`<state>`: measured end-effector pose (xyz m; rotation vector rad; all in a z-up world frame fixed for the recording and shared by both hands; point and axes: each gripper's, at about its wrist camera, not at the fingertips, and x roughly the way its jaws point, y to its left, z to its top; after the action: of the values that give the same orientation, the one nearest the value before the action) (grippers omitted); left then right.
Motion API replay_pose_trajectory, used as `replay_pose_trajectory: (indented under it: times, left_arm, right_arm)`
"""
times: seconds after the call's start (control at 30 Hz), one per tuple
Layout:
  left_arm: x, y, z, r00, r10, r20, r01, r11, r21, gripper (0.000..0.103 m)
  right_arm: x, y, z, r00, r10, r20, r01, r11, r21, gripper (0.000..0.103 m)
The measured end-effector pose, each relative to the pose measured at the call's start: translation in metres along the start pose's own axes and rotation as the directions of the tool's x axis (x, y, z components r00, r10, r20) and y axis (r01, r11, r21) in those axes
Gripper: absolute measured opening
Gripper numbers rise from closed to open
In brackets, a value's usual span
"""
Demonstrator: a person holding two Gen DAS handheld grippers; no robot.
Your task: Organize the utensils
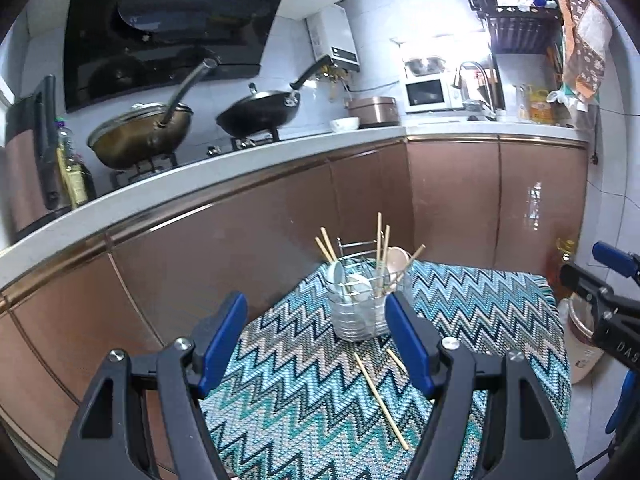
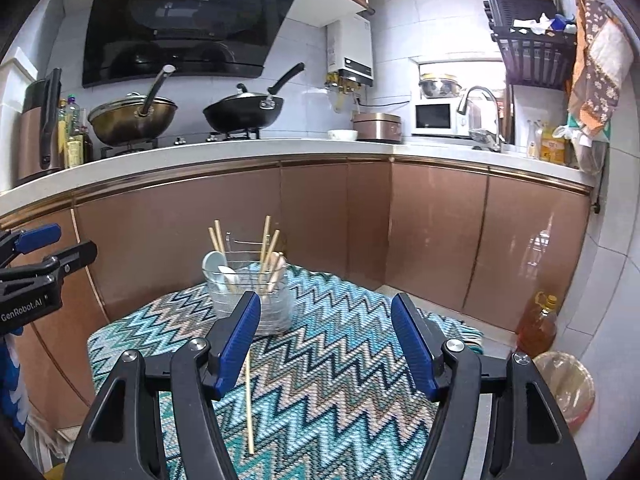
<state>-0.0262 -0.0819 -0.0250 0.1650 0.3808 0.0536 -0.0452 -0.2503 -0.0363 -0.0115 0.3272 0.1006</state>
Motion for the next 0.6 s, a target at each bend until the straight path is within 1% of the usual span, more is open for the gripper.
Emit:
replay_pose_trajectory:
  times: [0.23,0.33,0.4,0.5,0.53,0.6]
  left_arm:
    - [0.030,0.024,-0.008,0.996,-0.072,-0.056,0.068,0.996,-0.065,0.070]
    - [0.048,0.043,-0.014,0.991,-0.105,-0.084,0.096,0.990,-0.099,0.070]
    - [0.061,0.056,-0.019,0.984,-0.135,-0.113,0.120,0.984,-0.130,0.070]
    - [0.087,0.072,-0.028,0.964,-0.187,-0.187,0.154,0.972,-0.177,0.070]
    - [0.096,0.074,-0.033,0.953,-0.207,-0.220,0.167,0.968,-0.189,0.070]
    - [0.117,0.078,-0.041,0.913,-0.287,-0.291,0.224,0.947,-0.231,0.070]
  right_arm:
    - [0.000,0.012,0.009,0.997,-0.080,-0.022,0.079,0.995,-0.059,0.067]
    - [0.003,0.021,0.015,0.994,-0.106,-0.025,0.104,0.991,-0.088,0.067]
    - [0.009,0.025,0.019,0.993,-0.109,-0.041,0.105,0.990,-0.098,0.067]
    - [0.024,0.030,0.022,0.992,-0.091,-0.086,0.083,0.992,-0.097,0.067]
    - [0.033,0.033,0.022,0.991,-0.068,-0.117,0.058,0.994,-0.089,0.067]
    - [0.050,0.035,0.020,0.985,-0.030,-0.171,0.017,0.997,-0.073,0.067]
